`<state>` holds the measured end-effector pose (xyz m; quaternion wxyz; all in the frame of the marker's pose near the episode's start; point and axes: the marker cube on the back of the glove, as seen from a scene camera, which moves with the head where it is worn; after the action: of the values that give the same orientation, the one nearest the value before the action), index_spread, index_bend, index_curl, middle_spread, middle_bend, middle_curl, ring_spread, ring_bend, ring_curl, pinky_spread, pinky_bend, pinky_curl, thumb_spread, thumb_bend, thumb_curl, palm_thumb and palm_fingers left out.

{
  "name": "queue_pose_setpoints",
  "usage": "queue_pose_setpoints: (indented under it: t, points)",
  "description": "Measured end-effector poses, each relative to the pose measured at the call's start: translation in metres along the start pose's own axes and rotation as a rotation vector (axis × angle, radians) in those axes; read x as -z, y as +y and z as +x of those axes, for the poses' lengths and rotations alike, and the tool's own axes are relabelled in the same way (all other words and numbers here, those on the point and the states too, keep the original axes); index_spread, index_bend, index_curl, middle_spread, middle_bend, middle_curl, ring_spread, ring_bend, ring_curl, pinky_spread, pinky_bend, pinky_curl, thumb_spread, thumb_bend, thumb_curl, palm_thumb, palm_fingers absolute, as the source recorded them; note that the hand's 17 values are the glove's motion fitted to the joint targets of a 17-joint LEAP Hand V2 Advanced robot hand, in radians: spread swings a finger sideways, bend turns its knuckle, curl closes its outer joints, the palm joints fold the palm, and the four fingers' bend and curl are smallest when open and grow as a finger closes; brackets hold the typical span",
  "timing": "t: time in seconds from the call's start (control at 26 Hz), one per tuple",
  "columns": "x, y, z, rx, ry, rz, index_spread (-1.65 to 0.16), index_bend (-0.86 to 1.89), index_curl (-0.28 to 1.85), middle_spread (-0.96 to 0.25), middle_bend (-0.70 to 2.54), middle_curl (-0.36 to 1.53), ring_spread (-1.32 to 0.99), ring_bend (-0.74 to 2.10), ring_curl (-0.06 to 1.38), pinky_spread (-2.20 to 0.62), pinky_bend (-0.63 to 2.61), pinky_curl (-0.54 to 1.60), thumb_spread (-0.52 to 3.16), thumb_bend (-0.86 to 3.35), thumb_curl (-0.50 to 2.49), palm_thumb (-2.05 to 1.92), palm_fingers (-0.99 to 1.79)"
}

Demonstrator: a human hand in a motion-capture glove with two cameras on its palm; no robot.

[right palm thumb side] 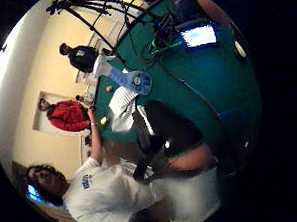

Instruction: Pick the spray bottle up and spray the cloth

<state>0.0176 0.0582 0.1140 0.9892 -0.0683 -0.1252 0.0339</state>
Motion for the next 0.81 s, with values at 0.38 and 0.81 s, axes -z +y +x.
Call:
queue_pose_setpoints:
  t: [0.38, 0.81]
  points:
    - [-0.031, -0.005, -0.026, 0.029, -0.307, -0.043, -0.41, 0.14, 0.28, -0.09, 0.18, 0.26, -0.1, 0.36, 0.28, 0.15, 0.38, 0.31, 1.16, 0.04, 0.28, 0.5, 0.5]
    - [-0.058, -0.023, -0.054, 0.043, -0.558, -0.112, -0.4, 0.13, 0.27, -0.1, 0.2, 0.3, -0.11, 0.4, 0.31, 0.12, 0.36, 0.32, 1.13, 0.05, 0.33, 0.65, 0.57]
